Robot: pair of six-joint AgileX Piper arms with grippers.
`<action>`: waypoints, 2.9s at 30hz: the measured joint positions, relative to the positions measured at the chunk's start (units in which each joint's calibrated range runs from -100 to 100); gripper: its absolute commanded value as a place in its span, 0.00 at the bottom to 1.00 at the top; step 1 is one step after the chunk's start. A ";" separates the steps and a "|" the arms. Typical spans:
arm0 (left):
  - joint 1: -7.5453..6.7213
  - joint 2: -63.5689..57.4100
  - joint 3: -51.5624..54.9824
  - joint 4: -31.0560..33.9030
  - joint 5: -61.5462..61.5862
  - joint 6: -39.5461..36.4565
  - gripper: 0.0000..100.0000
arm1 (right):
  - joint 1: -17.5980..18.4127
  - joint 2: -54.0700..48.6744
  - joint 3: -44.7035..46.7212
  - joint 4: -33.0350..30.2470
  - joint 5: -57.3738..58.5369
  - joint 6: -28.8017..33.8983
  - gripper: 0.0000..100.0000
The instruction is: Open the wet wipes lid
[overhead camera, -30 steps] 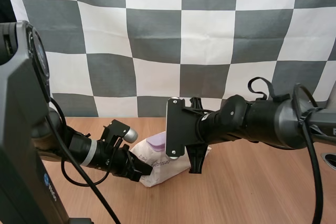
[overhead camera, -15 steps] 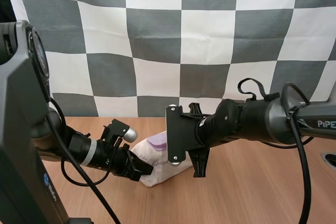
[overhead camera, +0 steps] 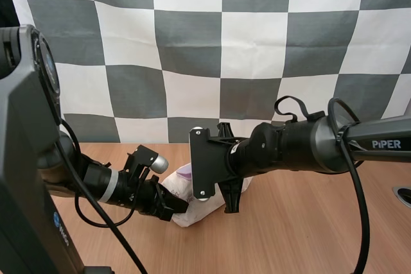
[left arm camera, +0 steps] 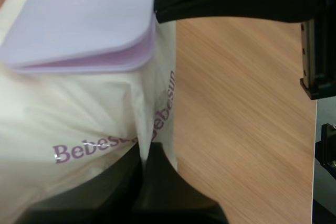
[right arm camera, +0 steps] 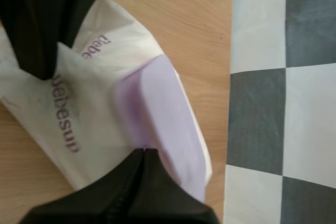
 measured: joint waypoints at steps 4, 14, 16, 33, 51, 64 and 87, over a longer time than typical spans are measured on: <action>0.00 0.00 0.00 0.00 -0.46 0.00 0.00 | 0.00 0.00 0.00 0.00 0.21 0.00 0.00; -0.15 0.00 0.09 1.09 -1.55 0.00 0.00 | 0.00 0.14 0.00 0.00 -7.12 -0.10 0.00; -0.15 0.00 0.09 1.20 -1.55 0.00 0.00 | 0.00 0.54 -0.89 0.00 -8.50 -0.10 0.00; -0.15 0.00 0.09 1.83 -0.84 0.00 0.00 | 0.00 14.36 -14.73 4.99 -8.29 -0.10 0.00; -0.15 0.00 0.09 1.73 -1.79 0.00 0.00 | -0.42 21.26 -20.40 6.29 -8.05 -0.10 0.00; 0.03 -6.92 -3.42 3.61 -4.18 -0.58 0.00 | -5.34 5.31 -20.40 12.36 3.21 4.85 0.00; 0.03 -50.30 -8.42 6.89 -15.90 -28.80 1.00 | -13.99 -35.20 -20.40 -0.60 35.45 35.23 0.00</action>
